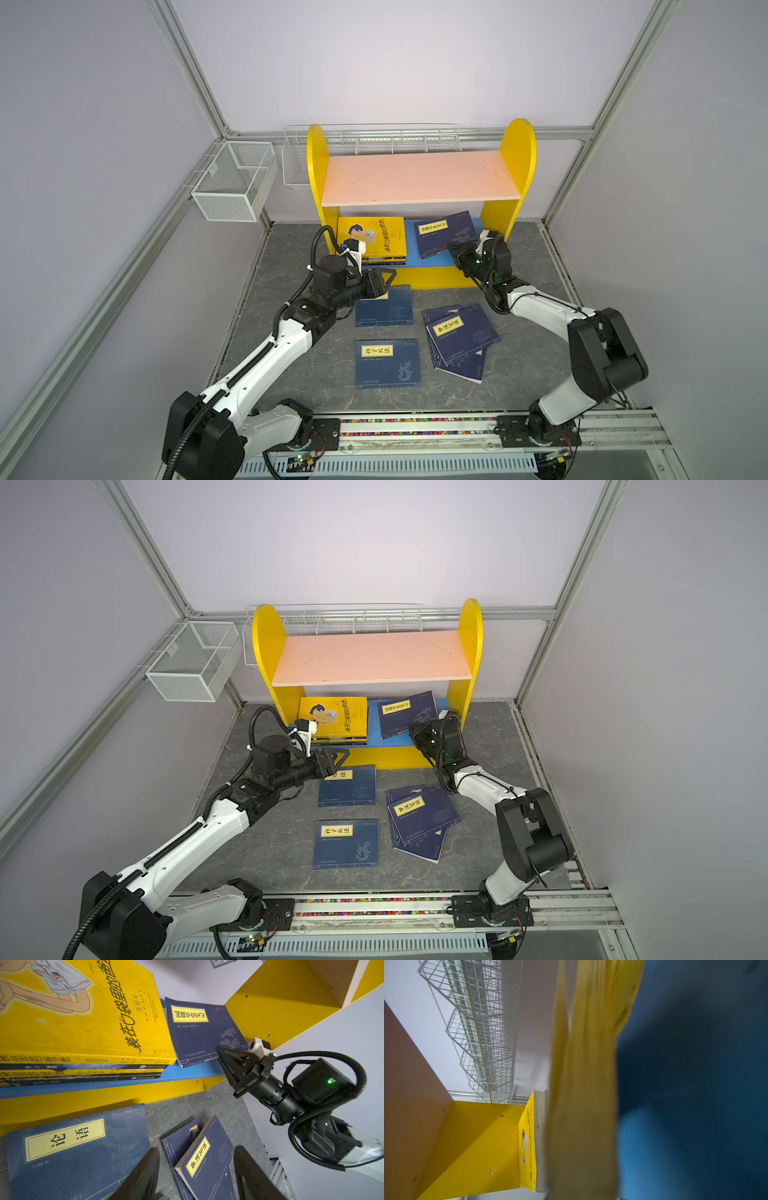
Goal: Stacking books/files
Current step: Place the book on the bookshelf.
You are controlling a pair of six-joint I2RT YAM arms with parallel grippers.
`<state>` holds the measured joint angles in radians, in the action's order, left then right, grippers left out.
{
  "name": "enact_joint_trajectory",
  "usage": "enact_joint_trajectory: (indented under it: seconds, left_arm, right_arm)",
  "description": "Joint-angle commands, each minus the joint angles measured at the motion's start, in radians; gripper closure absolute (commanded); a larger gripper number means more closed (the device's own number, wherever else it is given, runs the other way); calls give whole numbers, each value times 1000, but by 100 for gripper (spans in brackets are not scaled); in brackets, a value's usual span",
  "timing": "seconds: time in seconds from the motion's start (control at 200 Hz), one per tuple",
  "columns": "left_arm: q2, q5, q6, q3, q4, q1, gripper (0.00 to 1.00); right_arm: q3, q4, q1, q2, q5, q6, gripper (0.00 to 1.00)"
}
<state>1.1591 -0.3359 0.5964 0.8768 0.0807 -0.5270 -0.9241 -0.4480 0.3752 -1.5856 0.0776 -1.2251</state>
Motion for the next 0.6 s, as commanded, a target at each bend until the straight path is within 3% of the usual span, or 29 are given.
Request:
enact_joint_trajectory:
  seconds: [0.0,0.35,0.415,0.495,0.595]
  left_arm:
    - [-8,10,-10,-10,-6,-4,42]
    - [-3,3,-10,-10,-9,-4,42]
    - [-1,4,-9,-10,-11,-4,42]
    - [3,1,-9,-8,-10,-4,42]
    - [4,0,-12,-5,-5,-4,42]
  right_arm:
    - [39,87,-4,57,-69,-29,89]
    - [62,267,-13,138,-190,-22,82]
    - [55,266,-21,130,-190,-31,71]
    - [29,279,-27,121,-174,-27,48]
    - [-40,409,-37,126,-161,27,34]
